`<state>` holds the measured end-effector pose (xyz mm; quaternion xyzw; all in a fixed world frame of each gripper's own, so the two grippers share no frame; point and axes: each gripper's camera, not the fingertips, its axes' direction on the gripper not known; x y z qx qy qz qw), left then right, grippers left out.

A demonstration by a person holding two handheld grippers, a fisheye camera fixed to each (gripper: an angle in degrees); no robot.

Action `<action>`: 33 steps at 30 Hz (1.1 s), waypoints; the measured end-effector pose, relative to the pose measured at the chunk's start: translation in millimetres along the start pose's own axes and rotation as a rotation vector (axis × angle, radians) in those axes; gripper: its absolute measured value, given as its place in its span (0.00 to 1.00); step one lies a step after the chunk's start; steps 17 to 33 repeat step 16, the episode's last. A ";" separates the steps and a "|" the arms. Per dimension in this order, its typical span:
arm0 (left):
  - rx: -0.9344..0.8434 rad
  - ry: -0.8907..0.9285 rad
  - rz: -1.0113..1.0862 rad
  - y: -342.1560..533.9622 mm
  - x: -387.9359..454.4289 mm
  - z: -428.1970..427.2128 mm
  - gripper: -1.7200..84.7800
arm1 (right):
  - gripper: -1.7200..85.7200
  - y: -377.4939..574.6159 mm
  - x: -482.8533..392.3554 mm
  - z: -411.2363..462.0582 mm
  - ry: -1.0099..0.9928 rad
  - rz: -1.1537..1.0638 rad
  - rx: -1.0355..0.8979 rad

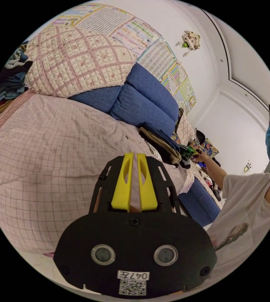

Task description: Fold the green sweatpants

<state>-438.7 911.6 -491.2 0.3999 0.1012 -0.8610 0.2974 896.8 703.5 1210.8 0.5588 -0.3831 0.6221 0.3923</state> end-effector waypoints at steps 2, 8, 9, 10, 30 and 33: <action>-0.009 0.004 -0.007 -1.8 3.3 -6.7 0.01 | 0.08 -7.8 44.0 10.6 0.200 -0.041 -0.044; -0.011 0.038 -0.012 1.5 6.7 -25.3 0.01 | 0.13 24.4 -4.7 -1.7 0.382 -0.429 0.108; -0.007 0.046 -0.014 1.4 6.8 -26.9 0.01 | 0.13 34.1 -20.9 -0.4 0.394 -0.495 0.135; 0.003 0.056 -0.012 0.9 8.2 -30.0 0.01 | 0.12 56.7 -55.1 8.3 0.414 -0.638 0.170; 0.016 0.064 0.009 3.5 24.3 -37.0 0.01 | 0.14 174.9 -160.6 150.0 0.570 -1.048 -0.010; 0.016 0.064 0.009 3.5 24.3 -37.0 0.01 | 0.14 174.9 -160.6 150.0 0.570 -1.048 -0.010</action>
